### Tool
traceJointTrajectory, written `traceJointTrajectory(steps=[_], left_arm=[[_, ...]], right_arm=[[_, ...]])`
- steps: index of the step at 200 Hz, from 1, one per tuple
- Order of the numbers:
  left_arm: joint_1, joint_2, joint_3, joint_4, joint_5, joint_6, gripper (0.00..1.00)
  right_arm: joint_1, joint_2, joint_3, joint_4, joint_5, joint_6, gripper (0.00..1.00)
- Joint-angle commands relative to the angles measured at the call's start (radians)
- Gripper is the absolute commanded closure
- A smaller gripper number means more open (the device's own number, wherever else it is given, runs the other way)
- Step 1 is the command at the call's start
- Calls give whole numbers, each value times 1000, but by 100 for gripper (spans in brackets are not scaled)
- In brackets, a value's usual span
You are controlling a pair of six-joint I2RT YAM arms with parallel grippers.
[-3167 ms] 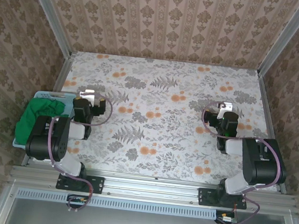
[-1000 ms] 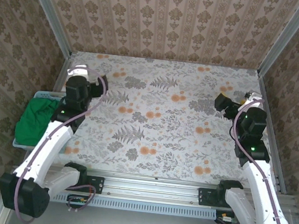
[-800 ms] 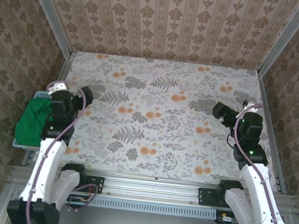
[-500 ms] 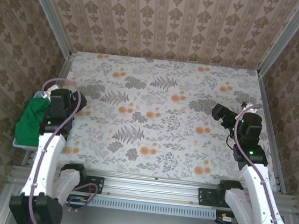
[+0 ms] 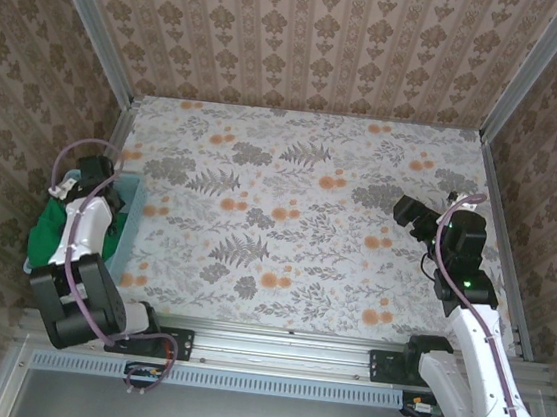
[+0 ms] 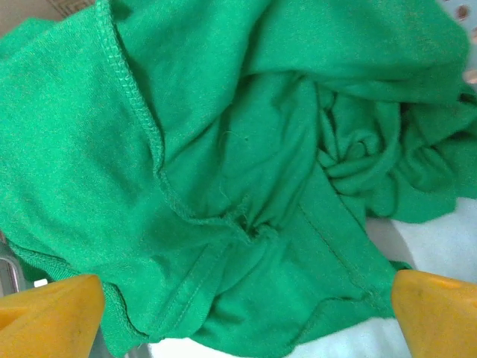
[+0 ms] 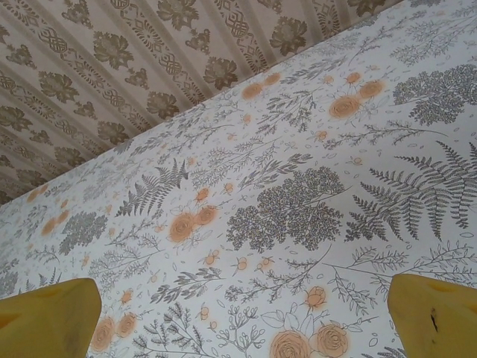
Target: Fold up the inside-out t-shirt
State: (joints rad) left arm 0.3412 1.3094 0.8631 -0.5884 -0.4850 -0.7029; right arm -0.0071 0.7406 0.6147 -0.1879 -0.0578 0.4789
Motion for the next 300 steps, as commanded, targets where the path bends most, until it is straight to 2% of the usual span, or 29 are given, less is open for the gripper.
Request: traceJointTrajectory(steps=[1, 72, 107, 152, 166, 198, 226, 253, 281, 300], left_arm=[[49, 47, 27, 14, 20, -21, 0], [107, 239, 52, 102, 126, 25, 0], [128, 289, 60, 133, 200, 32, 9], [142, 295, 46, 171, 292, 33, 34], [142, 283, 40, 176, 302, 28, 51], [134, 234, 30, 179, 309, 26, 77], [119, 134, -16, 229, 326, 13, 85], [85, 0, -35, 218, 281, 7, 93], [28, -132, 18, 146, 223, 17, 100], [-31, -224, 84, 116, 199, 49, 100]], right_arm=[[-5, -5, -9, -11, -2, 8, 0], [-5, 5, -15, 3, -12, 9, 0], [-5, 15, -16, 5, -21, 9, 0], [-5, 22, -15, 5, -30, 9, 0], [-5, 21, -15, 5, -30, 9, 0], [-5, 21, -14, 6, -33, 8, 0], [-5, 20, -15, 7, -34, 11, 0], [-5, 19, -16, 2, -33, 12, 0], [-5, 14, -15, 2, -33, 12, 0], [-4, 13, -15, 0, -35, 13, 0]])
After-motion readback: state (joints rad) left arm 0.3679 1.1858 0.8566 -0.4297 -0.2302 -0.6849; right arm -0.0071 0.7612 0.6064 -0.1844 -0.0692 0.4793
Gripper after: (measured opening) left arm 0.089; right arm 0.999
